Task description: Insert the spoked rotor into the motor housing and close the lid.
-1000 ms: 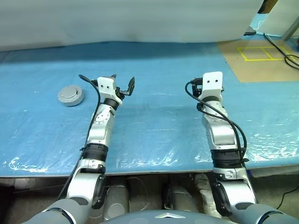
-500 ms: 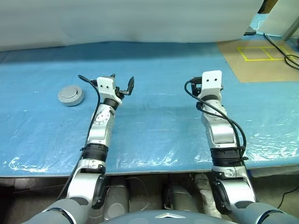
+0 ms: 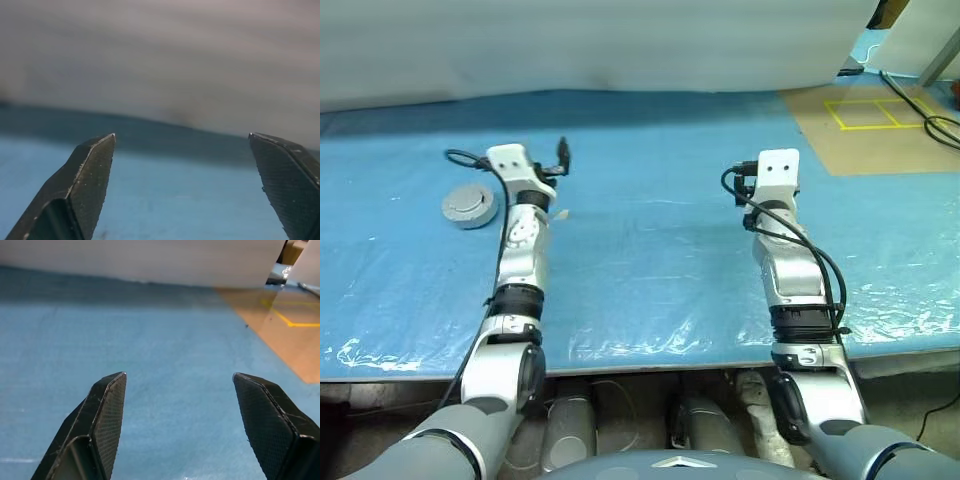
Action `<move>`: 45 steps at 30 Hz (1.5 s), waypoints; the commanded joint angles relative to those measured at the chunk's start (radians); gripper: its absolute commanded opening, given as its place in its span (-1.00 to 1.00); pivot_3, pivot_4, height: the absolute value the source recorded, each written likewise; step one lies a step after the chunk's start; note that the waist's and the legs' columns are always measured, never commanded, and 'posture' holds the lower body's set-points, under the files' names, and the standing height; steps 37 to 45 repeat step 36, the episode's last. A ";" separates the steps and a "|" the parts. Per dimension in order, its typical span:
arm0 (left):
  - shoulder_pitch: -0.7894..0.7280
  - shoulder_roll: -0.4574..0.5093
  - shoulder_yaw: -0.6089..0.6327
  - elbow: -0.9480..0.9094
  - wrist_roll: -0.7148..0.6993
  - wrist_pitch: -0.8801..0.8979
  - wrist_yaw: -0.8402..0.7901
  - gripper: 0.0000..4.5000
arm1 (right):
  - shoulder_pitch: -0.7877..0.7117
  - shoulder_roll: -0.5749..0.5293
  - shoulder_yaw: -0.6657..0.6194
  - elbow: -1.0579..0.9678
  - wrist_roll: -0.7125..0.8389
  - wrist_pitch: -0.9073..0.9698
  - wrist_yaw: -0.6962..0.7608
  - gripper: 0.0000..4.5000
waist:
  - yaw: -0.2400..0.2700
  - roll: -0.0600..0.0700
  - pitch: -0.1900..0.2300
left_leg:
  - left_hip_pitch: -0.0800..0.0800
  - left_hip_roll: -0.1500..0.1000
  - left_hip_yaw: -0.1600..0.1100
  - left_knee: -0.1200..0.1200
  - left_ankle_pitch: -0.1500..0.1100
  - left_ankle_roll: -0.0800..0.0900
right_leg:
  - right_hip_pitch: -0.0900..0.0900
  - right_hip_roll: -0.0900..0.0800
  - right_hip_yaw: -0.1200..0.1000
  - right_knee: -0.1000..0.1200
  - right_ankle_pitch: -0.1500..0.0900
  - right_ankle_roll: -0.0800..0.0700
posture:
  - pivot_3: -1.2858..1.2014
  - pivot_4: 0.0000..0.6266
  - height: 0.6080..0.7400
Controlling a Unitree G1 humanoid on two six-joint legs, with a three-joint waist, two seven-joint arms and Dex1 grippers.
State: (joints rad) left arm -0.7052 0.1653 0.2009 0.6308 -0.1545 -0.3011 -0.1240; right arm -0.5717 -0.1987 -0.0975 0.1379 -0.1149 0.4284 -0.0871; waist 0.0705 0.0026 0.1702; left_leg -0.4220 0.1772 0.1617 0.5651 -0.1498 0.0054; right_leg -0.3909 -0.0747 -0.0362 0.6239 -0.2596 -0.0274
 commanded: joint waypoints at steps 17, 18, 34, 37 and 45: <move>-0.006 -0.104 -0.194 0.033 0.138 -0.197 -0.092 0.99 | -0.120 -0.069 0.158 0.072 -0.131 -0.214 0.079 0.59 | 0.007 0.000 0.000 | -0.003 0.001 0.000 0.005 0.000 0.001 | -0.002 0.000 0.001 0.004 0.001 0.001 | 0.03 -0.52 1.00; -0.010 -0.107 -0.192 0.038 0.137 -0.197 -0.091 0.99 | -0.125 -0.068 0.159 0.080 -0.131 -0.218 0.081 0.59 | 0.006 0.000 0.000 | -0.003 0.001 0.000 0.005 0.000 0.001 | -0.002 0.000 0.001 0.004 0.001 0.001 | 0.03 -0.52 1.00; -0.049 -0.116 -0.177 0.088 0.117 -0.211 -0.106 0.99 | -0.150 -0.063 0.157 0.110 -0.144 -0.254 0.066 0.59 | 0.001 0.000 0.000 | -0.003 0.001 0.000 0.005 0.001 0.003 | -0.002 0.000 0.001 0.004 0.001 0.000 | 0.03 -0.52 1.00; -0.053 -0.116 -0.171 0.090 0.114 -0.208 -0.103 0.99 | -0.141 -0.065 0.157 0.100 -0.148 -0.254 0.063 0.59 | 0.001 0.000 0.000 | -0.003 0.001 0.000 0.005 0.001 0.004 | -0.002 0.000 0.001 0.004 0.001 0.000 | 0.03 -0.52 1.00; -0.053 -0.116 -0.171 0.090 0.114 -0.208 -0.103 0.99 | -0.141 -0.065 0.157 0.100 -0.148 -0.254 0.063 0.59 | 0.001 0.000 0.000 | -0.003 0.001 0.000 0.005 0.001 0.004 | -0.002 0.000 0.001 0.004 0.001 0.000 | 0.03 -0.52 1.00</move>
